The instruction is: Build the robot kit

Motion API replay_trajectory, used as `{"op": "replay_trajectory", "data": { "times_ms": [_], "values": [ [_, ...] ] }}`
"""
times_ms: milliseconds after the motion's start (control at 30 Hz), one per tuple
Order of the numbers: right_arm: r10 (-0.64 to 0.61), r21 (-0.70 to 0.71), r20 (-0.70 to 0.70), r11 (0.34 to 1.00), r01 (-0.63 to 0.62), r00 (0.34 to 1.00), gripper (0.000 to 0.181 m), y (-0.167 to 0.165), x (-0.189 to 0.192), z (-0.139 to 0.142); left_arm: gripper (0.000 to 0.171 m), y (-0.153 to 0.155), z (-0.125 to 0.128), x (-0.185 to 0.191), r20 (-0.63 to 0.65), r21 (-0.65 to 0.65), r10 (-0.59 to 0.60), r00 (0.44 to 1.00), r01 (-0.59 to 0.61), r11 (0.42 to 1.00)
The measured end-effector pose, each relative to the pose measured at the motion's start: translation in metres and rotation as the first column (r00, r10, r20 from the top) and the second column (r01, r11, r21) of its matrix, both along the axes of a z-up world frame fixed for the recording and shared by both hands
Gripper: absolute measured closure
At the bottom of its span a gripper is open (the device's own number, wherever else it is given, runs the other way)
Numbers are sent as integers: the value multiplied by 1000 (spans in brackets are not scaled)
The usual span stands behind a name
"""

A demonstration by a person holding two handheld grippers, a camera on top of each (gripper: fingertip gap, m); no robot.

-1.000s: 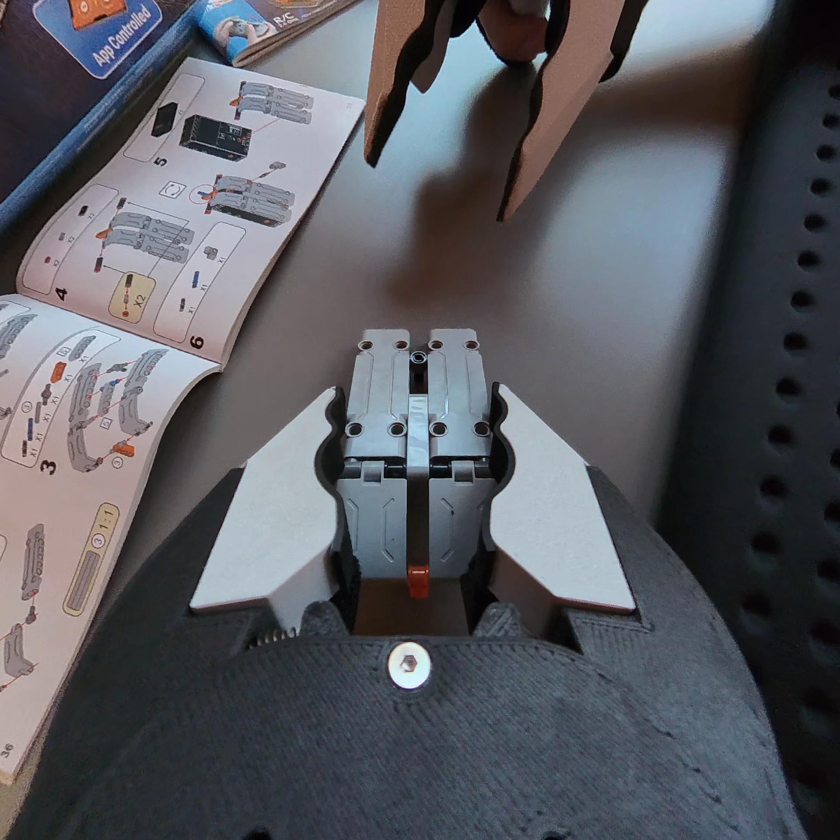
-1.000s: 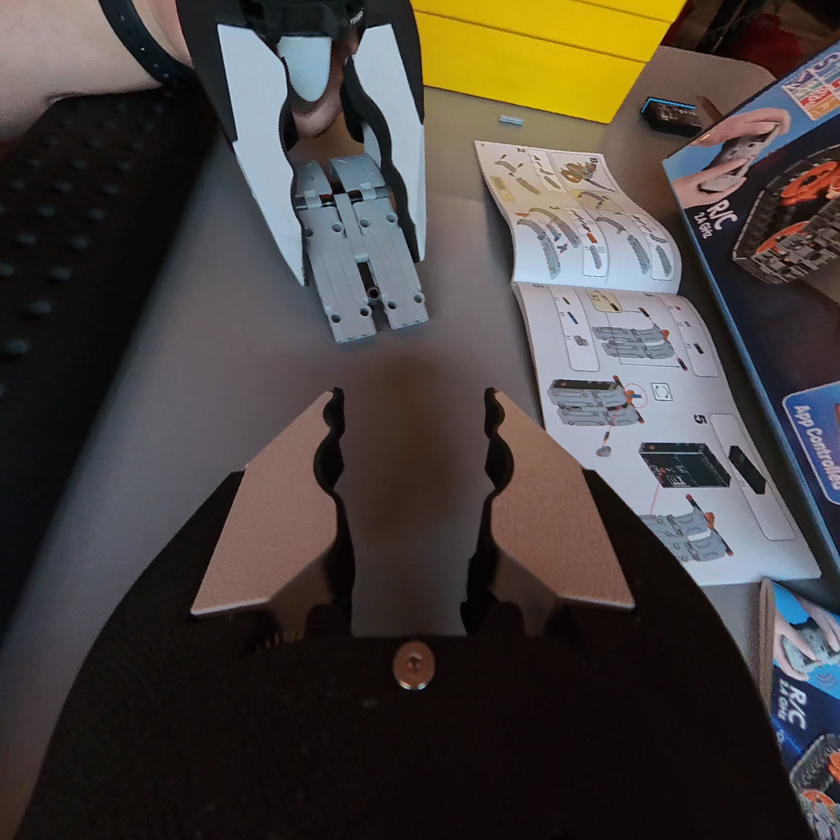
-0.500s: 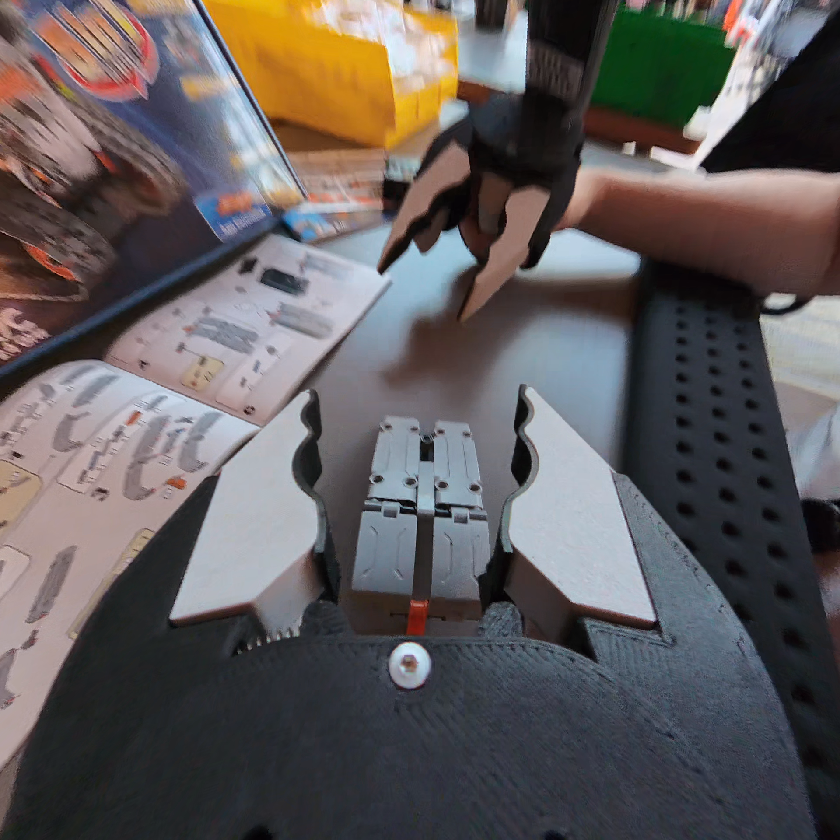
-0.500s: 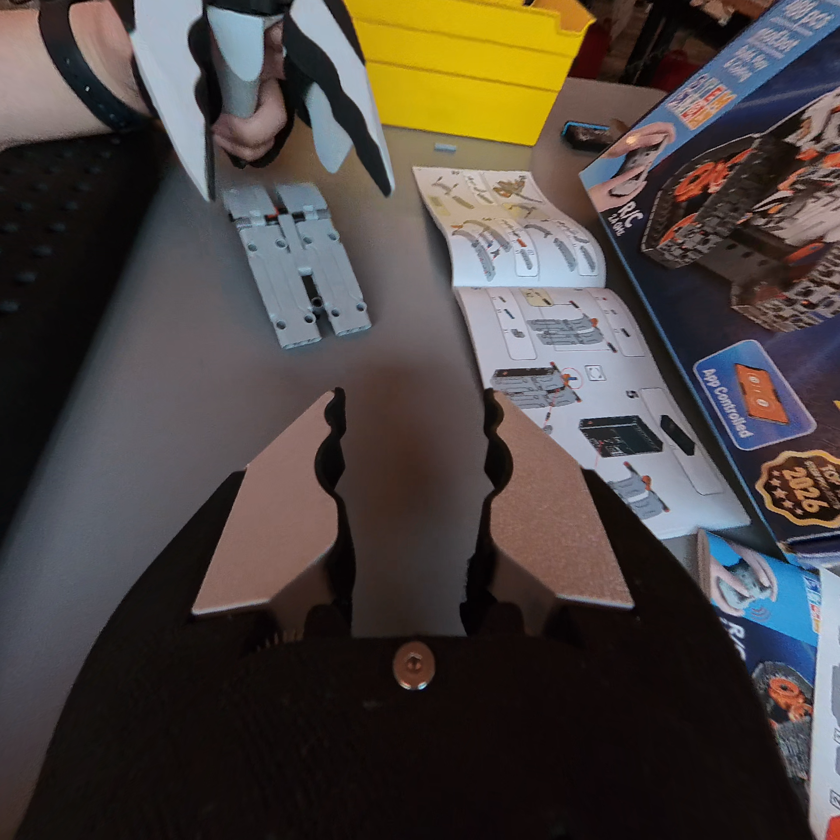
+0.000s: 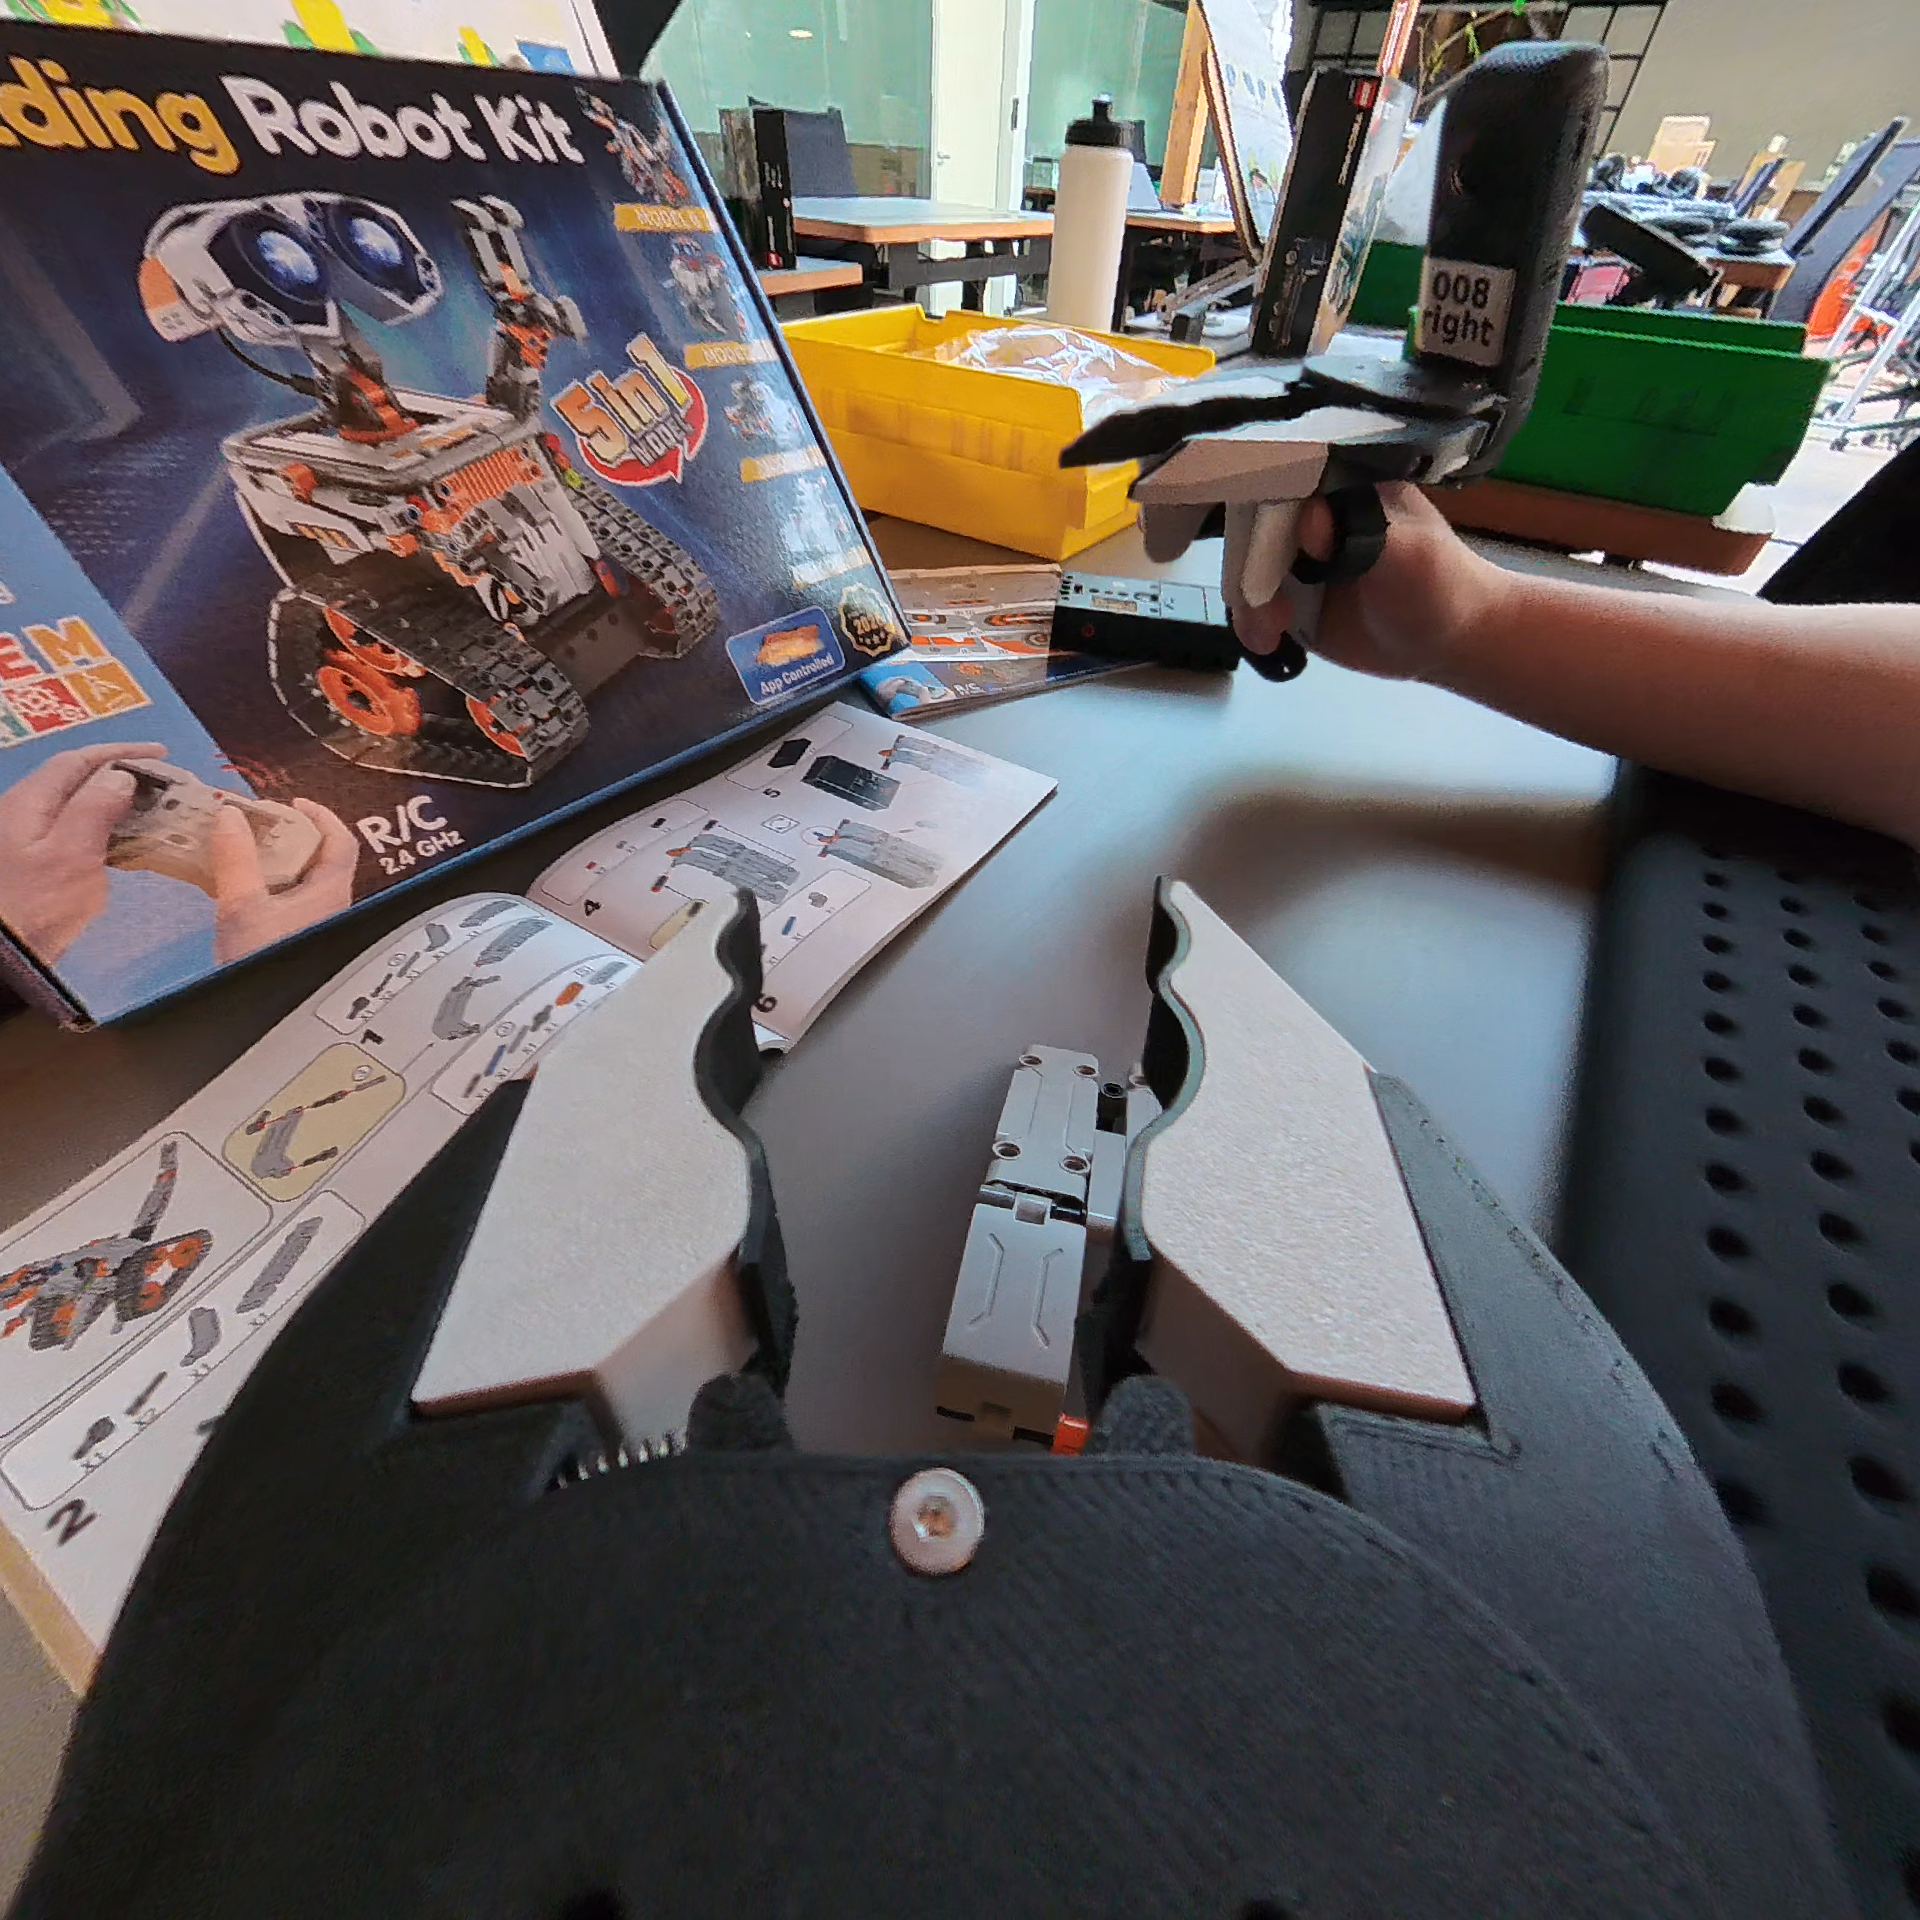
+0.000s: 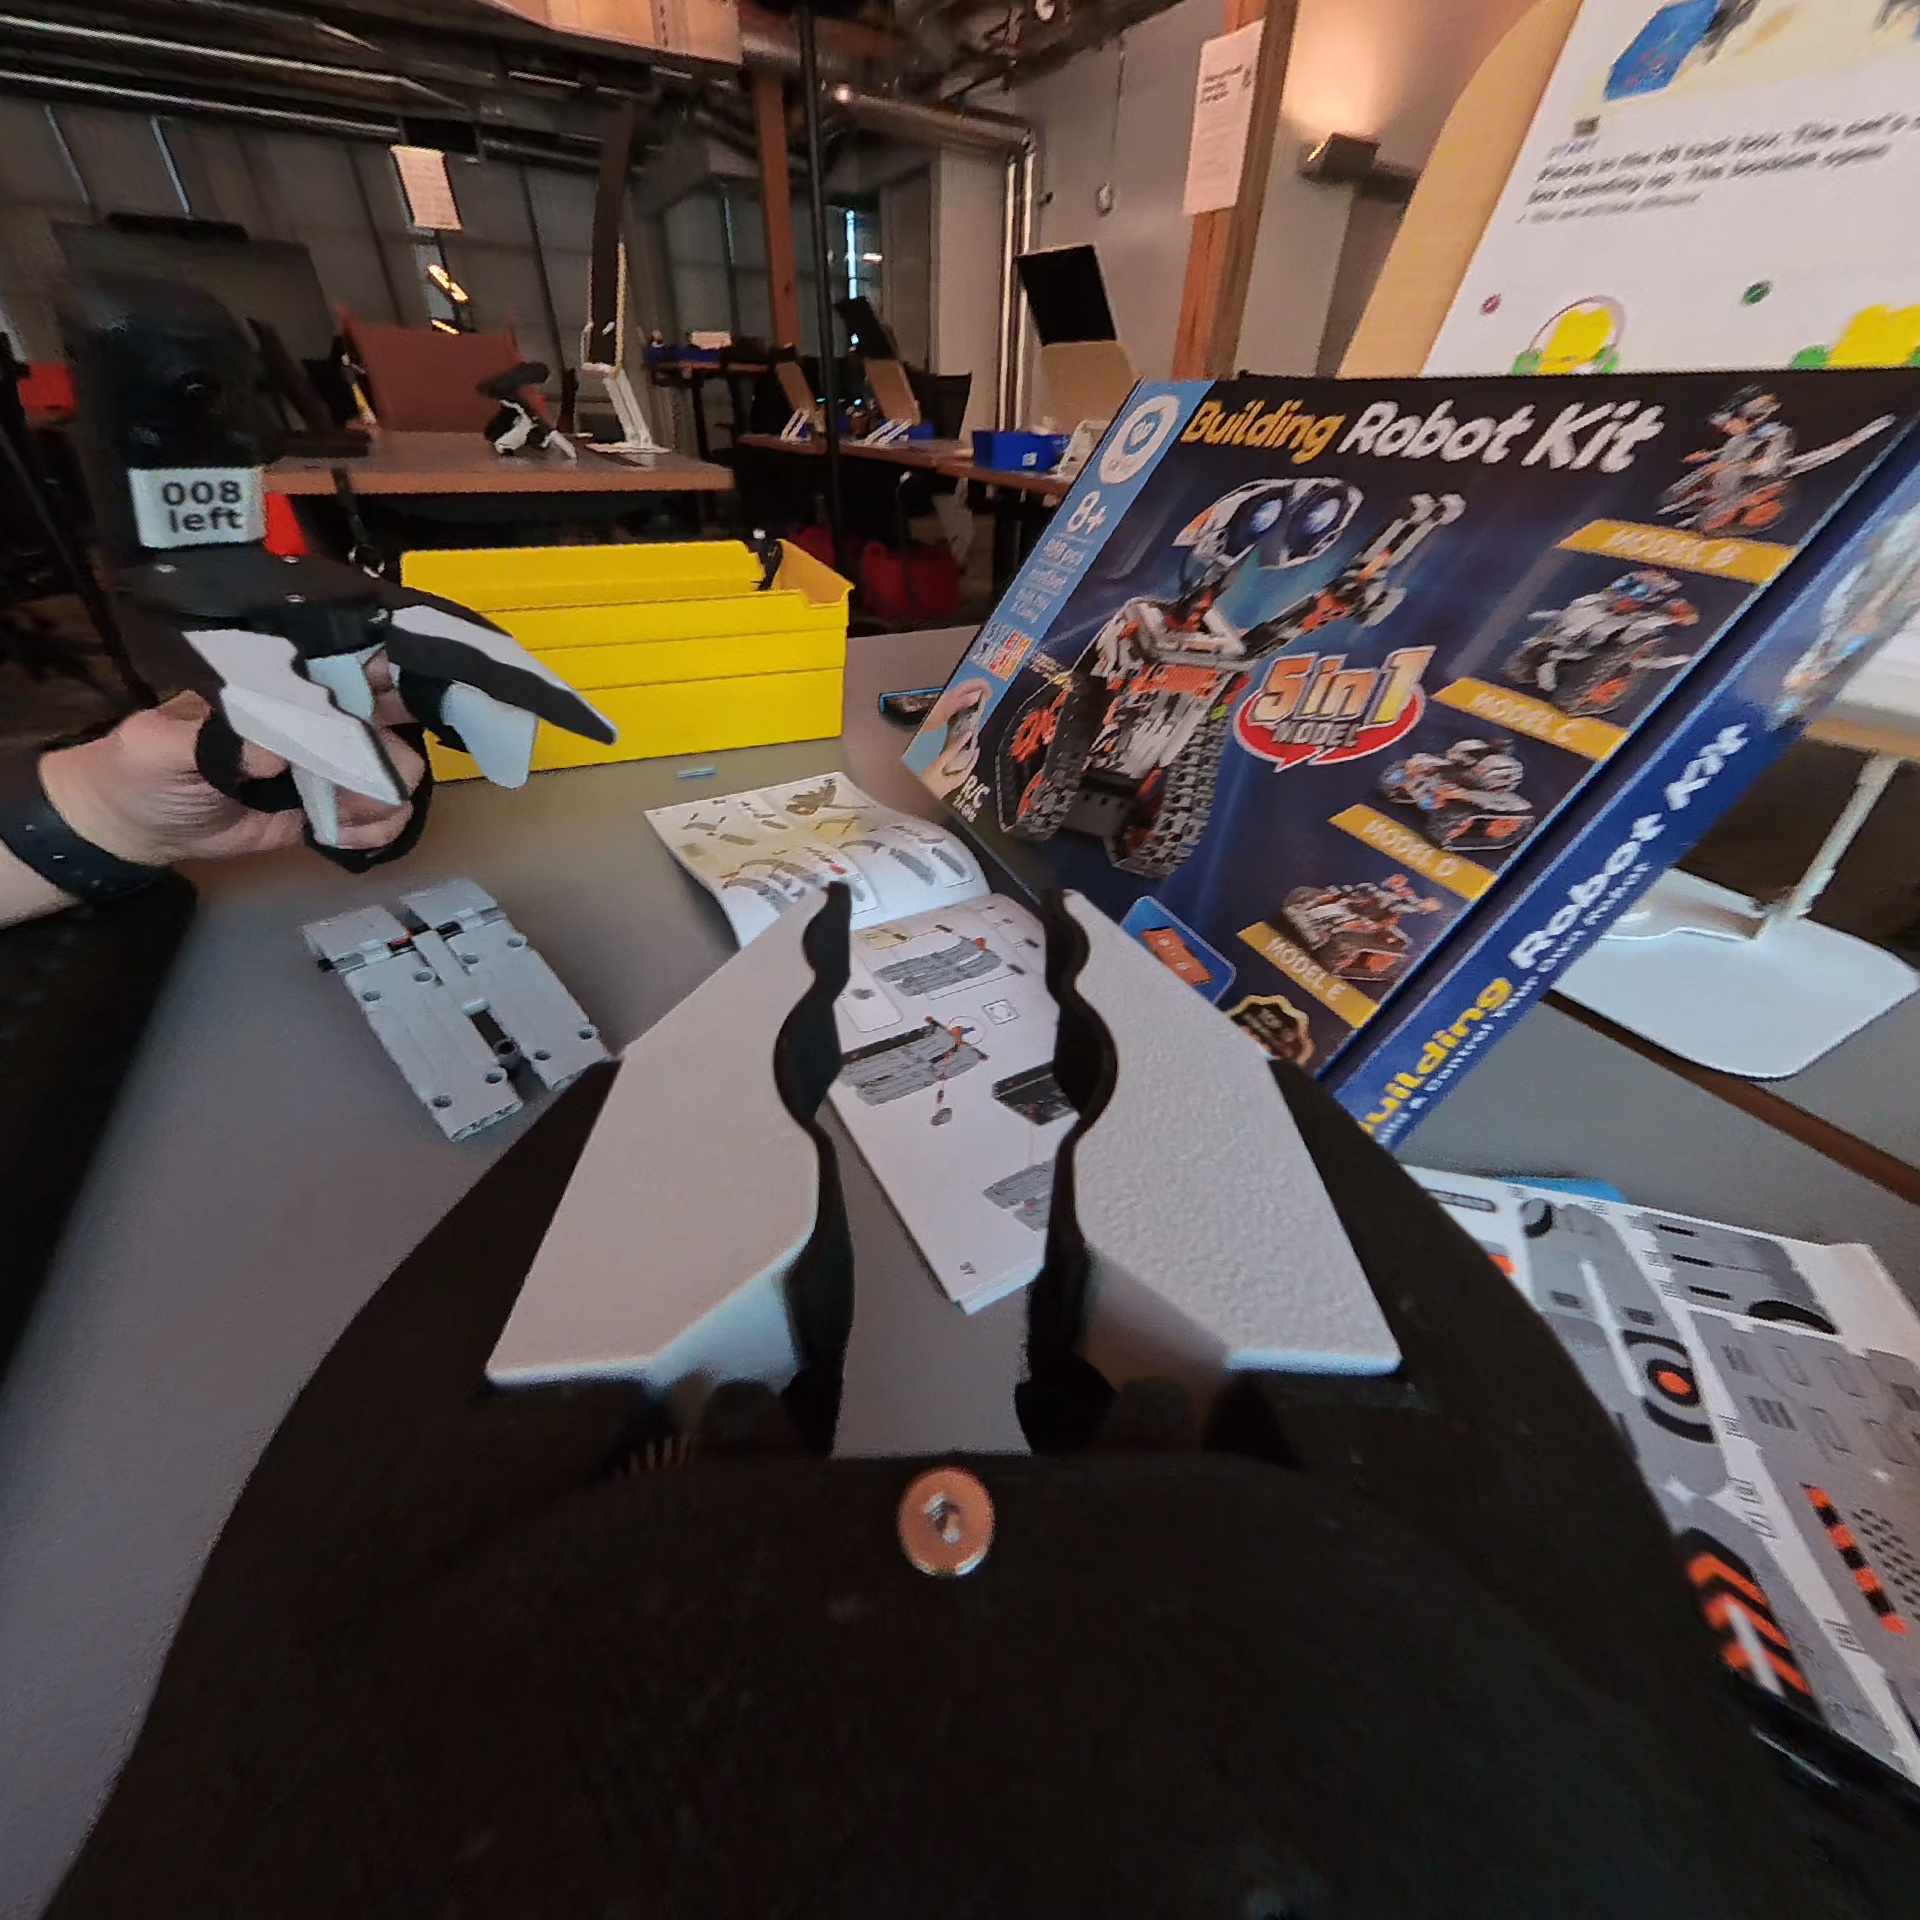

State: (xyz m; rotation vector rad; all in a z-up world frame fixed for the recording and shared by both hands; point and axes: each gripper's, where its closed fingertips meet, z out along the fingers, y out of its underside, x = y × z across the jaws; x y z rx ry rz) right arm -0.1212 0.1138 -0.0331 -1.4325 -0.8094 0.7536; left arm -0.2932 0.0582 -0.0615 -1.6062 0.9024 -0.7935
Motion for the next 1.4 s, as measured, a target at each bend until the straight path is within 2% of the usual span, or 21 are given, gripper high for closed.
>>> {"op": "replay_trajectory", "data": {
  "times_ms": [133,233,333,500,600,633,700,733,767,833,867,933,967,1133,1200,1267,1400],
  "values": [
    [-72,65,47,996,69,996,146,10,13,1,105,7,9,-11,48,15,45,998,-46,999],
    [-158,104,126,984,145,979,148,26,26,-9,111,15,17,-19,95,12,69,993,-71,997],
    [-201,74,131,978,193,971,149,41,36,-20,125,23,36,-21,150,36,72,986,-78,996],
    [-213,21,78,977,212,974,142,47,43,-20,133,44,76,-22,159,114,125,979,-144,983],
    [-271,-140,114,948,286,956,135,52,49,-27,134,54,101,-16,206,113,115,972,-141,984],
    [-296,-243,172,912,331,940,129,50,53,-36,133,56,106,-12,221,102,104,970,-129,986],
    [-264,-433,345,807,402,901,129,28,56,-48,132,57,113,-7,218,101,88,972,-112,989],
    [-207,-489,455,755,437,866,136,10,56,-51,132,58,115,-6,208,116,89,974,-114,987],
    [-140,-508,579,708,490,803,148,-10,59,-51,132,60,116,-6,203,135,95,975,-124,983],
    [-50,-444,790,642,625,611,153,-46,71,-39,133,64,113,-7,212,155,110,971,-145,977],
    [2,-392,863,633,668,505,154,-63,73,-29,133,66,108,-8,221,147,114,969,-148,978],
    [81,-257,957,678,688,277,168,-87,72,-3,132,67,93,-10,239,114,119,964,-149,982],
    [105,-207,976,709,674,189,179,-95,67,11,131,66,86,-11,238,91,121,964,-146,985],
    [206,-58,966,757,651,-153,181,-126,44,55,130,70,72,-24,198,73,166,966,-184,980],
    [213,-8,945,775,632,-249,181,-131,35,64,130,72,69,-25,193,60,171,966,-185,981],
    [226,7,927,787,616,-298,181,-140,29,69,130,73,65,-25,177,53,176,968,-187,981],
    [241,23,913,777,629,-331,181,-151,26,76,128,73,59,-24,129,50,181,975,-188,981]
  ]
}}
